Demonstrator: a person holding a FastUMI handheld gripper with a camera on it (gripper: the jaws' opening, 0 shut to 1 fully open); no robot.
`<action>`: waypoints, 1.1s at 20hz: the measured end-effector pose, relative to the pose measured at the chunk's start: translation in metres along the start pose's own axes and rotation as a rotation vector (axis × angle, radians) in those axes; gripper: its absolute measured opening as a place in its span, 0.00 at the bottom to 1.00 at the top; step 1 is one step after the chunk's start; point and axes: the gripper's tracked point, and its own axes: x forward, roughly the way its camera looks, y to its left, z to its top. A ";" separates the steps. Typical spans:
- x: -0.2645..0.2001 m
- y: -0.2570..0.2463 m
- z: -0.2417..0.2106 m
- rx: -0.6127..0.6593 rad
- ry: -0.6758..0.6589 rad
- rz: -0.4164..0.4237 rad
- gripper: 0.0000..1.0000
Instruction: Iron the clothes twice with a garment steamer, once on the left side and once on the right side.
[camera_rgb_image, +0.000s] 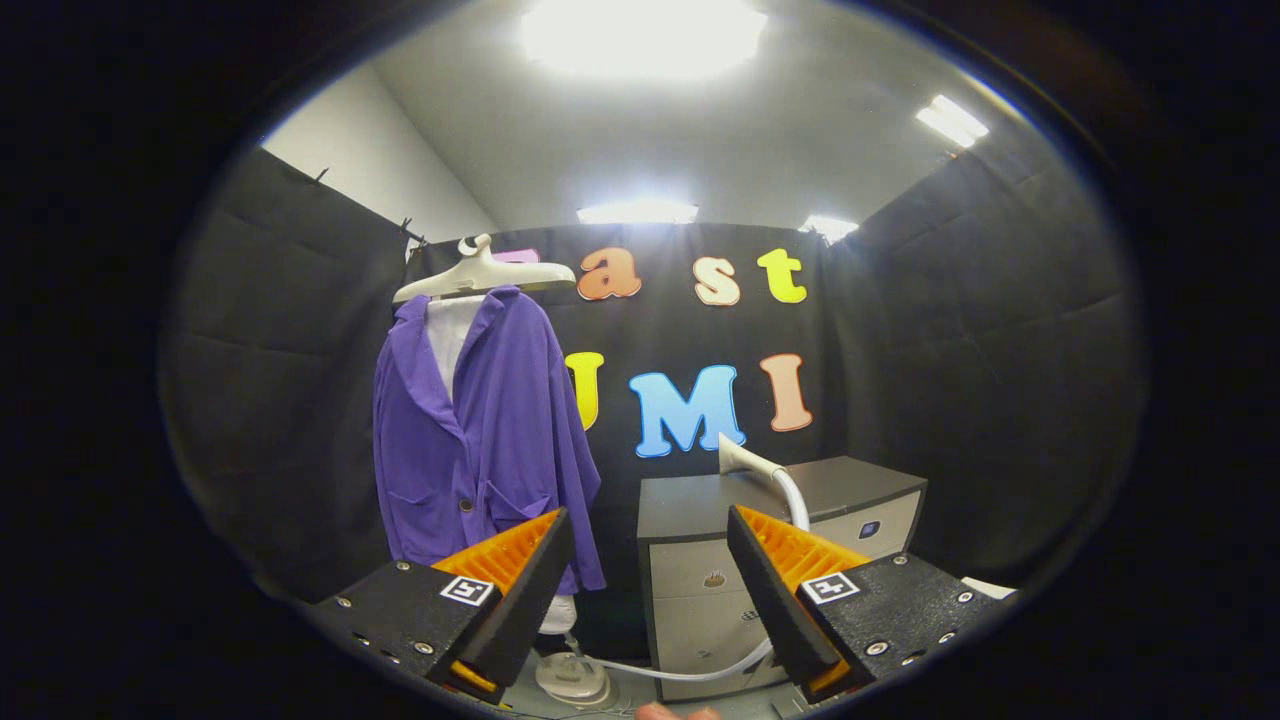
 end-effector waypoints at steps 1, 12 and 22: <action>-0.001 0.000 0.002 0.001 -0.003 -0.002 0.95; -0.004 -0.005 0.011 -0.009 0.003 -0.005 0.95; 0.043 -0.031 0.026 -0.086 0.023 -0.026 0.95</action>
